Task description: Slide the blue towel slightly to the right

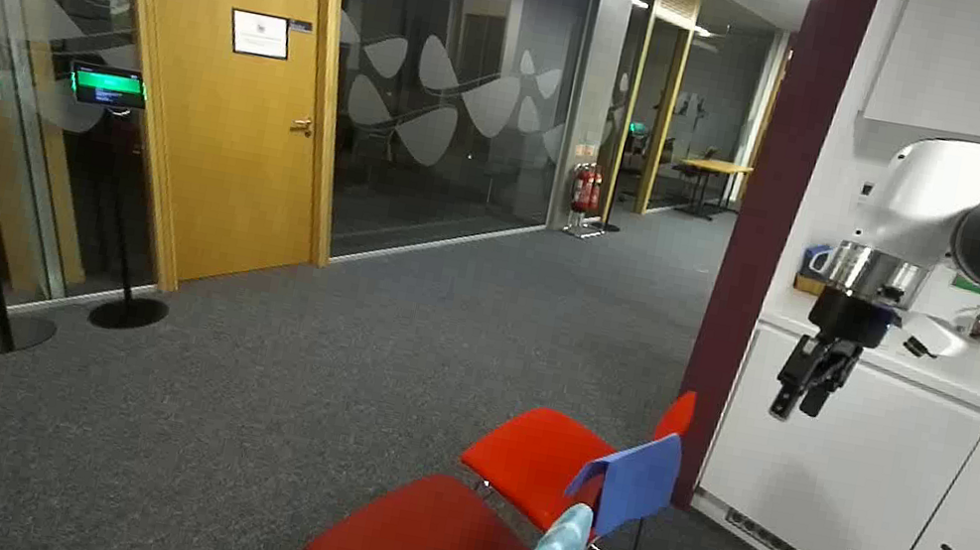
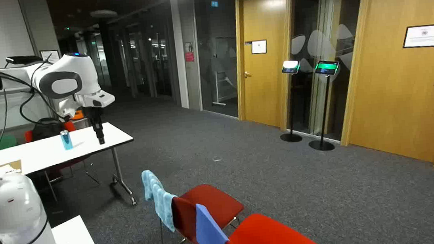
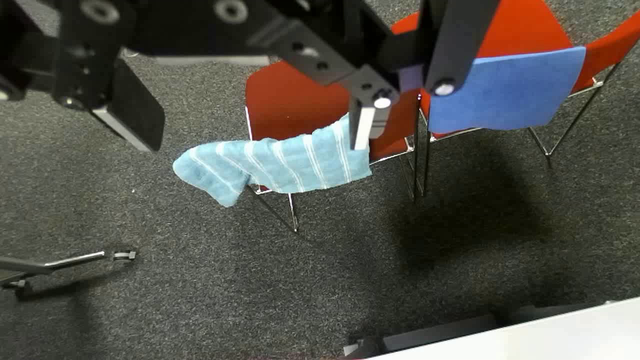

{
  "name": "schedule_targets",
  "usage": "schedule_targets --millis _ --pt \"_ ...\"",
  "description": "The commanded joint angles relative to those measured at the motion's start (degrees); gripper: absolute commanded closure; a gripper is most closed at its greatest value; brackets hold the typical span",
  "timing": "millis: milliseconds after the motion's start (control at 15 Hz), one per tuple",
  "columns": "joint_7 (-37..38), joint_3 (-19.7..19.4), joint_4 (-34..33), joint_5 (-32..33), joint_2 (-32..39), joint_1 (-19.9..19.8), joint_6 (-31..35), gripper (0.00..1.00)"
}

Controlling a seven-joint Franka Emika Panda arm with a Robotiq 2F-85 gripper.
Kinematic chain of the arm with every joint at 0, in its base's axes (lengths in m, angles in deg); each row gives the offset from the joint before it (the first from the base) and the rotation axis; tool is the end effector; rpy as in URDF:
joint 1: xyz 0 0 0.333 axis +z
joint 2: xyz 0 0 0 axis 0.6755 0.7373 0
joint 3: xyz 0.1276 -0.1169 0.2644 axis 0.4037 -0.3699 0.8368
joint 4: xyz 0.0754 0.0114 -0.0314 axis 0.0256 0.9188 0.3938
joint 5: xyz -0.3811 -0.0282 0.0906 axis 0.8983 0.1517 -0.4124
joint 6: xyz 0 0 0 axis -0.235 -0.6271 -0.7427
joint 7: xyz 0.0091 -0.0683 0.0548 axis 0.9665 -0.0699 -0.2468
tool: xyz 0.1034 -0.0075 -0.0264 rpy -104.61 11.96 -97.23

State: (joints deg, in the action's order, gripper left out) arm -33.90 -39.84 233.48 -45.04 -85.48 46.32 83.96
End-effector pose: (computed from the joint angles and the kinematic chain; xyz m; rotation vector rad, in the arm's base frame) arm 0.2816 0.0817 0.5552 -2.9072 0.3180 -0.1057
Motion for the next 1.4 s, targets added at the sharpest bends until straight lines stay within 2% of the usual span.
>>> schedule_targets --millis 0,133,333,800,1067,1333 --pt "-0.71 0.74 -0.21 -0.65 -0.03 -1.18 -0.40 0.00" --pt "-0.71 0.74 -0.21 -0.65 -0.02 -1.18 -0.40 0.00" --pt "-5.31 -0.08 -0.60 -0.10 0.48 0.27 -0.43 0.00" --pt "-27.65 -4.08 0.45 2.16 3.47 3.89 1.69 0.00" --pt "-41.22 -9.38 2.10 0.26 5.56 6.20 5.89 0.00" --pt "-51.33 -17.11 3.04 -6.10 7.59 8.61 8.20 0.00"
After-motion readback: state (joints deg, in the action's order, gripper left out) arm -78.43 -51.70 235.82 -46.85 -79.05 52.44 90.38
